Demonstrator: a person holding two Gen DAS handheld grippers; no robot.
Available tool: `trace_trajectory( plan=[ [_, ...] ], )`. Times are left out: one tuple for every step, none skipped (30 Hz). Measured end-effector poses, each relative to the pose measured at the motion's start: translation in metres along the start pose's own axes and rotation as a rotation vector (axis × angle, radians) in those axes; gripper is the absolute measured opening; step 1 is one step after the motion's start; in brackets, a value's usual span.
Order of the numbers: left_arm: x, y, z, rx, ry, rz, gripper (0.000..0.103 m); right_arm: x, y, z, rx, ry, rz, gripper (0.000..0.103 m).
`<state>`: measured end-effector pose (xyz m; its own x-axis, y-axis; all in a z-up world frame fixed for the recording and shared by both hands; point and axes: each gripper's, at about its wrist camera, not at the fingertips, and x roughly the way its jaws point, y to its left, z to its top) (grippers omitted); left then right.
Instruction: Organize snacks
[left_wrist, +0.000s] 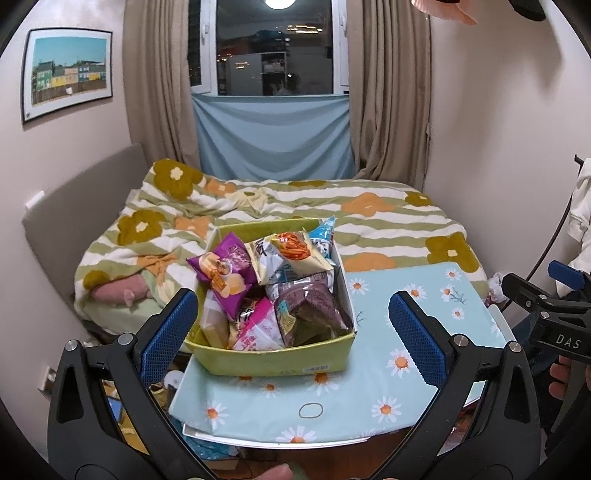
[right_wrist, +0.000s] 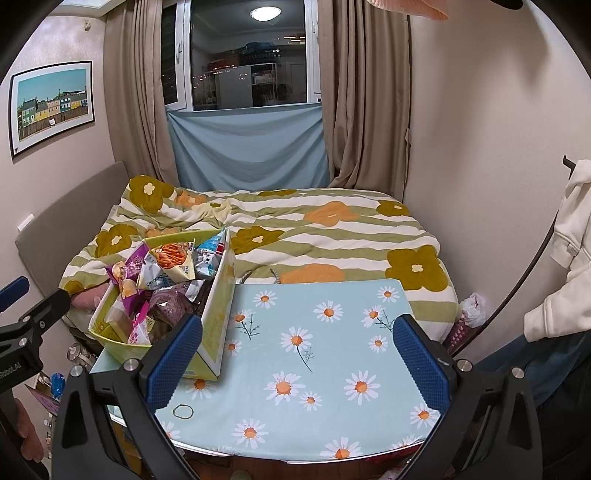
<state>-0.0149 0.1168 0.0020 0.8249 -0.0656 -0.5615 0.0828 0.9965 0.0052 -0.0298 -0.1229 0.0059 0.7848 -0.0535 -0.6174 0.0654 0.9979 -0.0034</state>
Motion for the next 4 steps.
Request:
trace_trajectory(
  plan=[
    [-0.0006, 0.0004, -0.0003, -0.002, 0.0, -0.001, 0.103, 0.0003, 0.0001, 0.0, 0.0, 0.0, 0.0, 0.103],
    [-0.0011, 0.0011, -0.0006, -0.003, -0.002, -0.001, 0.103, 0.0003, 0.0002, -0.0001, 0.0, 0.0, 0.0, 0.103],
    [-0.0015, 0.002, -0.0008, -0.005, -0.004, -0.002, 0.103, -0.0002, 0.0006, -0.0002, 0.001, 0.001, -0.001, 0.103],
    [-0.0014, 0.003, -0.0008, -0.006, -0.003, -0.003, 0.103, -0.0001, 0.0005, -0.0002, 0.001, 0.001, 0.0, 0.103]
  ],
)
